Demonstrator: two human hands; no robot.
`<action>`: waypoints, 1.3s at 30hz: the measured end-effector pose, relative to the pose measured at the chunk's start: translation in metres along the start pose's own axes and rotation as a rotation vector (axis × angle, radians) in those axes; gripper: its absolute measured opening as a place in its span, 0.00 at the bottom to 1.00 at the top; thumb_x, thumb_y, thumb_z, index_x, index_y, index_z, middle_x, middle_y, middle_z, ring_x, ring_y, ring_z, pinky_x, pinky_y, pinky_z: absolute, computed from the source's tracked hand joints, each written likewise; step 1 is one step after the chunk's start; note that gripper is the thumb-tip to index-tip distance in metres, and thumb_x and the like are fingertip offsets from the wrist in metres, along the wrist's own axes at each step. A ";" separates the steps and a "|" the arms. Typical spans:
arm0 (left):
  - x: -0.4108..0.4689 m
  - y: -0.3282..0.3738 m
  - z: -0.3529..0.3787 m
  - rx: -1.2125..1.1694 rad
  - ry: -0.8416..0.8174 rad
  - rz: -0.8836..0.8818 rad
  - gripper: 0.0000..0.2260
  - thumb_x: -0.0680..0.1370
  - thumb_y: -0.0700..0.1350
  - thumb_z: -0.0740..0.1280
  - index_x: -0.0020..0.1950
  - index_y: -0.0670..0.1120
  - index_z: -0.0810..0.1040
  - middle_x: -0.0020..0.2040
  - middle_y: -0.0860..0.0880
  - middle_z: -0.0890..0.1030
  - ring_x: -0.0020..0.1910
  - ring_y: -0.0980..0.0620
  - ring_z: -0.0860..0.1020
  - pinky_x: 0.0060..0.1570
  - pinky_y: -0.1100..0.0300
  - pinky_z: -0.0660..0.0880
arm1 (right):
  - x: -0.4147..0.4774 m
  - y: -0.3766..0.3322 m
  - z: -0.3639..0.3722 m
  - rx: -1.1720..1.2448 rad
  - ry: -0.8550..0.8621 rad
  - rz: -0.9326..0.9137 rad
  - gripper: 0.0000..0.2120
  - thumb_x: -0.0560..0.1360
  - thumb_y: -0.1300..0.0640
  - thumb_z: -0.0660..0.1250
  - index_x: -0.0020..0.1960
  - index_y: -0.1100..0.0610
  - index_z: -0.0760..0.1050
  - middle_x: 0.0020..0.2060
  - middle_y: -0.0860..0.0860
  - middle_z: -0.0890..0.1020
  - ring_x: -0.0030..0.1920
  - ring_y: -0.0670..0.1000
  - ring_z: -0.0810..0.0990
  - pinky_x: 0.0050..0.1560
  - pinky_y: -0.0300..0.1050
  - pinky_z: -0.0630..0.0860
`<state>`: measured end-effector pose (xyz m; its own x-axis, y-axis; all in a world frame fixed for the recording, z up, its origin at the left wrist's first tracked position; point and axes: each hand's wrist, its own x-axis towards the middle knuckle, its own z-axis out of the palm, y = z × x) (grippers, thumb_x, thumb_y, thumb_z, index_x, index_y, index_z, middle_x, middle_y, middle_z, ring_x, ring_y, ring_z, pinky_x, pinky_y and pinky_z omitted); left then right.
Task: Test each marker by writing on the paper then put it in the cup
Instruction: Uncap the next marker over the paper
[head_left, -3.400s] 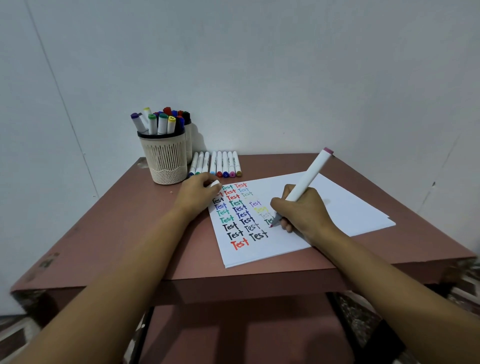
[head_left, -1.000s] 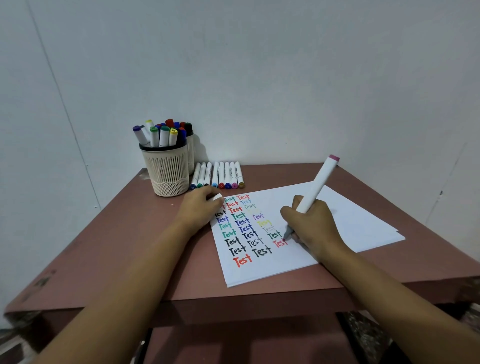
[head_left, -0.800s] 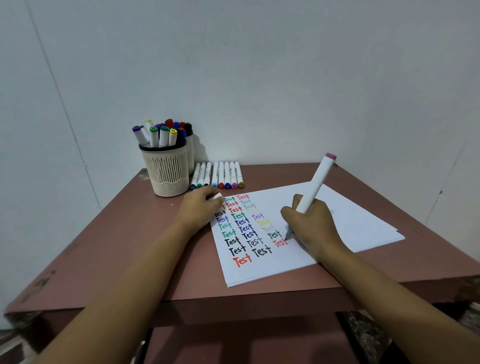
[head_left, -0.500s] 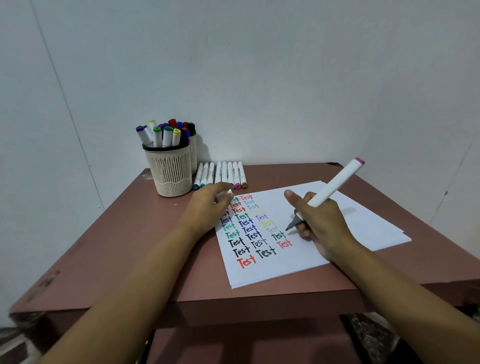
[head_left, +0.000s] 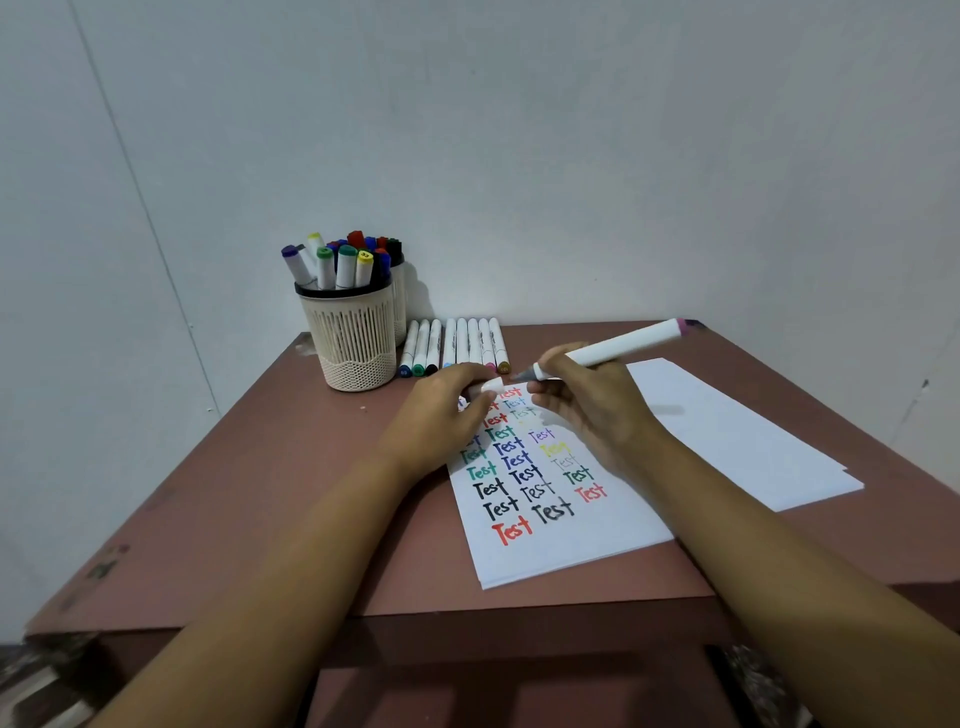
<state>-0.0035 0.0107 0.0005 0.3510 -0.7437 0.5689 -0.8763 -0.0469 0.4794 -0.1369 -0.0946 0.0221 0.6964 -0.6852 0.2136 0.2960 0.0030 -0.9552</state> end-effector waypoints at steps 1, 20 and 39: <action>0.000 0.000 0.000 -0.003 0.003 0.009 0.11 0.78 0.43 0.64 0.60 0.43 0.77 0.52 0.48 0.80 0.49 0.54 0.76 0.47 0.68 0.67 | 0.001 0.001 0.000 0.020 0.000 0.007 0.08 0.76 0.66 0.63 0.39 0.60 0.75 0.38 0.60 0.81 0.36 0.49 0.80 0.38 0.38 0.78; 0.000 0.007 0.002 -0.104 -0.001 0.072 0.11 0.77 0.44 0.66 0.57 0.41 0.78 0.43 0.46 0.80 0.41 0.54 0.76 0.44 0.61 0.71 | -0.004 0.002 -0.001 0.032 -0.024 0.155 0.11 0.76 0.56 0.68 0.36 0.59 0.75 0.25 0.49 0.75 0.24 0.44 0.72 0.25 0.34 0.68; 0.003 0.015 0.003 -0.311 0.013 -0.069 0.07 0.74 0.41 0.70 0.51 0.42 0.80 0.35 0.51 0.76 0.31 0.62 0.72 0.34 0.71 0.68 | -0.002 0.002 0.000 0.103 -0.008 0.236 0.12 0.75 0.54 0.68 0.36 0.59 0.75 0.24 0.49 0.75 0.23 0.43 0.72 0.24 0.33 0.69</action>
<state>-0.0168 0.0056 0.0074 0.4119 -0.7374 0.5354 -0.7082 0.1106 0.6973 -0.1380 -0.0929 0.0200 0.7592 -0.6507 -0.0103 0.1897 0.2365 -0.9529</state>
